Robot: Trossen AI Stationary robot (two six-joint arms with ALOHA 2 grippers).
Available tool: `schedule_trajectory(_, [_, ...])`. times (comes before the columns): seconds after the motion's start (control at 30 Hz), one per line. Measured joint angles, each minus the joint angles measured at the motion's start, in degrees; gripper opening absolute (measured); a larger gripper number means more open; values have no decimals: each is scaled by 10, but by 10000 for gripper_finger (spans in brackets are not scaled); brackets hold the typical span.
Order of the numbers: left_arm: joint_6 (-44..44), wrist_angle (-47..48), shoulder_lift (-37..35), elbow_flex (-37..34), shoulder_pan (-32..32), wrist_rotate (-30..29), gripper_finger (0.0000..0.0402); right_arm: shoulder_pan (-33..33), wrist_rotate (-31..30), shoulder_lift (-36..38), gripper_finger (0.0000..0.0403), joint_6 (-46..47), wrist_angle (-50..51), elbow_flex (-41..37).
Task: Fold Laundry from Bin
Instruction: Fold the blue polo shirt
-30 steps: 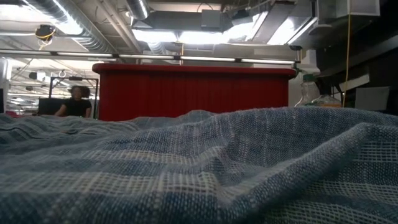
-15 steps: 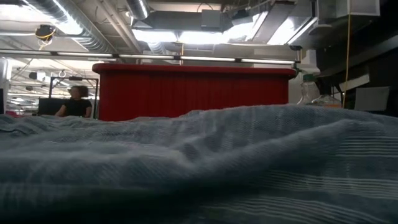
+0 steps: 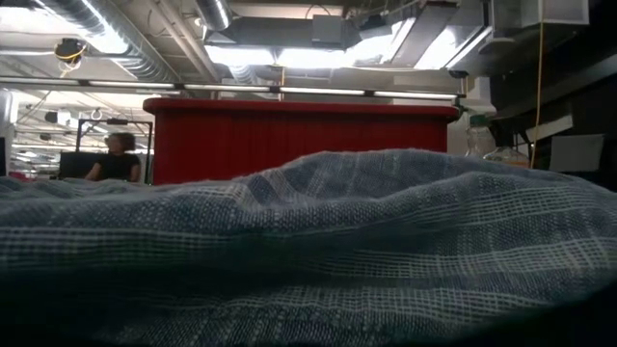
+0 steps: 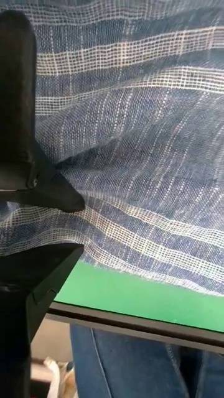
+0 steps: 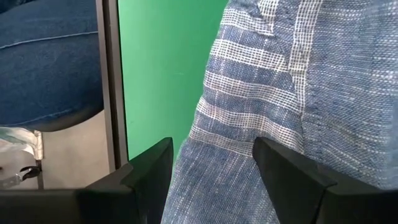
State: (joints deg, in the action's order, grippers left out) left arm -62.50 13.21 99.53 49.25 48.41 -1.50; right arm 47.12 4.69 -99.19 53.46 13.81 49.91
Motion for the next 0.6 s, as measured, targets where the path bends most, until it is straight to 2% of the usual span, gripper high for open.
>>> schedule_trajectory(0.2, [1,0,0,0,7,-28,99,1,-5,-3,224,1,13,1])
schedule_trajectory(0.5, [1,-31,2,-2,12,-30,99,0,-6,-4,152,0,22,0])
schedule_trajectory(0.6, [1,-31,2,-1,13,-51,99,0,-6,-4,125,0,29,0])
